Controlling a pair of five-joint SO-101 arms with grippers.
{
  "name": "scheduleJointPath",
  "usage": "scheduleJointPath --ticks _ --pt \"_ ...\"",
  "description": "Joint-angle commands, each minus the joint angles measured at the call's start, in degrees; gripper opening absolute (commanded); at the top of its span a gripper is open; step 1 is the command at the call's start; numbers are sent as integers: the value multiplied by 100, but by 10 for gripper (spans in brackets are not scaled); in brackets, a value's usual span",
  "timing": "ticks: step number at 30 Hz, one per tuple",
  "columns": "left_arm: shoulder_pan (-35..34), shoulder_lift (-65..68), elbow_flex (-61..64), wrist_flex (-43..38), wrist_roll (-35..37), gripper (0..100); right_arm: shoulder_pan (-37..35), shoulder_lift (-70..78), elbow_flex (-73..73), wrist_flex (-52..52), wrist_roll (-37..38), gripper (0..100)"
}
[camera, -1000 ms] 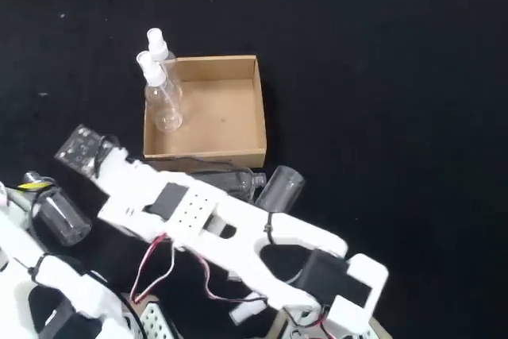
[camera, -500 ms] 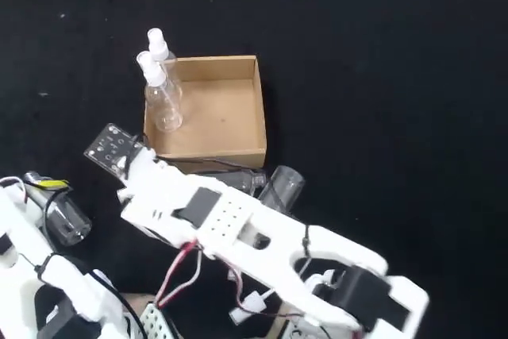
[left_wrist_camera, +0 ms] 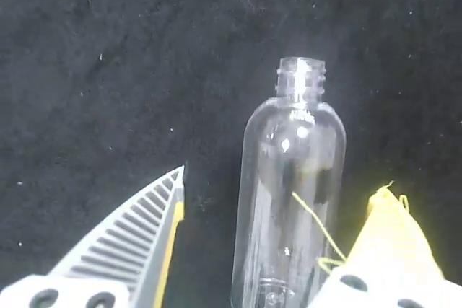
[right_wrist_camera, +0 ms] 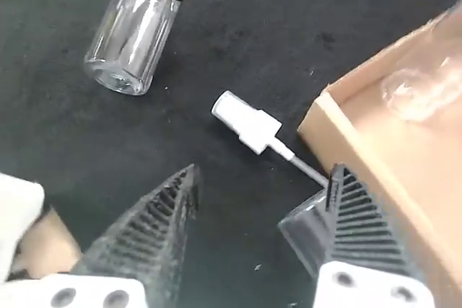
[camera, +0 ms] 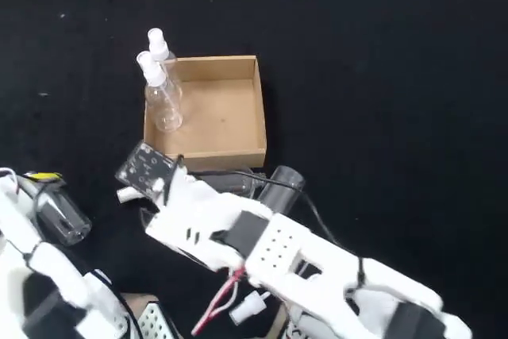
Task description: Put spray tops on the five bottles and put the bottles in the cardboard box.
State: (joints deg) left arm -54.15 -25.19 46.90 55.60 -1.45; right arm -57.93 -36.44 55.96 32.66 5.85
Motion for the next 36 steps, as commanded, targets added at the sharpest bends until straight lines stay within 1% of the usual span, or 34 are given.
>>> scheduleJointPath --ticks 1,5,7,11,16,21,27,30,33,36 --pt "92 721 -945 457 -62 282 255 -734 127 -9 404 258" --pt "110 1389 -1490 651 -114 282 475 -1297 127 624 448 258" --pt "295 1591 -1516 651 -334 282 607 -1596 136 853 448 258" --pt "558 1811 -1560 607 -308 282 870 -2185 171 1204 457 258" --pt "585 1881 -1754 607 -290 281 1196 -2870 321 1618 457 258" --pt "593 1881 -1701 615 -308 277 1380 -3521 681 1609 457 258" --pt "585 2277 -1789 651 -316 195 1398 -3952 752 1644 457 258" --pt "593 2602 -1789 651 -571 183 1398 -3969 752 1644 457 258" --pt "532 2831 -1859 651 -651 177 1398 -3969 752 1635 457 258" --pt "514 2840 -2167 1020 -668 167 1398 -3969 752 1626 440 258"
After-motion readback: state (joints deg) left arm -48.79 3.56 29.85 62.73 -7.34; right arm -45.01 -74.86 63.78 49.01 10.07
